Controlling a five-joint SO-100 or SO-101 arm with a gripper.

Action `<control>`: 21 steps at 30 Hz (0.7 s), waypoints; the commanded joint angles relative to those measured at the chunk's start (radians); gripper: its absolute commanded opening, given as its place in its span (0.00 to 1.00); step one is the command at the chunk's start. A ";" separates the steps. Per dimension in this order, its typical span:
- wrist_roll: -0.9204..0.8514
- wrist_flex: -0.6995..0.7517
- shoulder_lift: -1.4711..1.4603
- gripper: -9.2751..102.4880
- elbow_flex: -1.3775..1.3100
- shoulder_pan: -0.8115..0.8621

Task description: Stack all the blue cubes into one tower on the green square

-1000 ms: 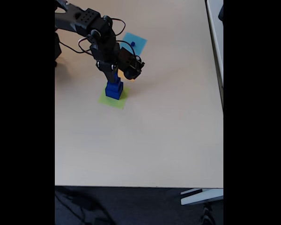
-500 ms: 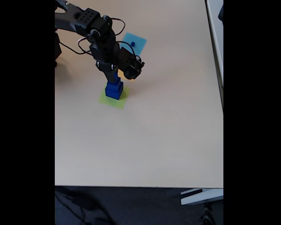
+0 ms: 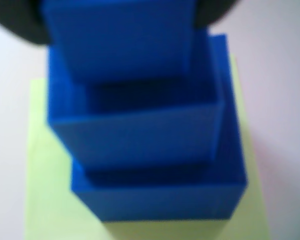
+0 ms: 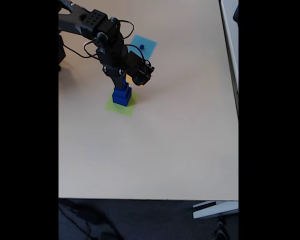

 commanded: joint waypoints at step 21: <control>-0.009 -0.018 0.009 0.17 -0.089 -0.023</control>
